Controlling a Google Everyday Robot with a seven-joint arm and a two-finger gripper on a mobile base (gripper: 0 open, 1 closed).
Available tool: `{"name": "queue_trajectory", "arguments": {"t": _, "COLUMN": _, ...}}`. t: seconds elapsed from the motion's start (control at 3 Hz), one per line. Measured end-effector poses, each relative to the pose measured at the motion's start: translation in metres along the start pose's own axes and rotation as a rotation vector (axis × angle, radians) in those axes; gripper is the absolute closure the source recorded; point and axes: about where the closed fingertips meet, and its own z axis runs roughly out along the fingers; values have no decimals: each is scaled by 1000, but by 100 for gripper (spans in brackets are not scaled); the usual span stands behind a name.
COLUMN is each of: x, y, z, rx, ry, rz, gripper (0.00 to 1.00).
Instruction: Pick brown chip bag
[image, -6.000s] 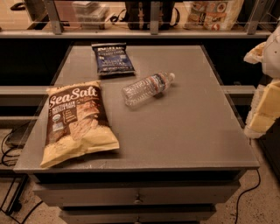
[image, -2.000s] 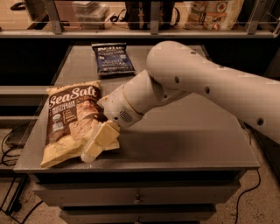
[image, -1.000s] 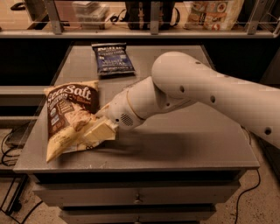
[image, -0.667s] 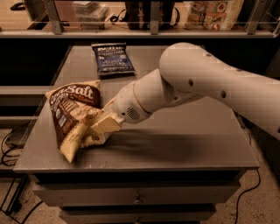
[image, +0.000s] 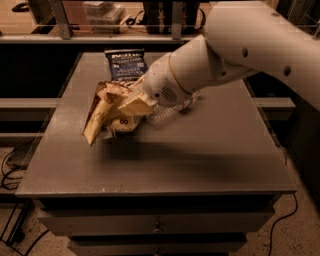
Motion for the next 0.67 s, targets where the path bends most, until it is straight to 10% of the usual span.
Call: {"name": "queue_trajectory", "arguments": {"t": 0.67, "x": -81, "y": -50, "z": -87, "rx": 122, "ry": 28, "rz": -227, "gripper": 100}}
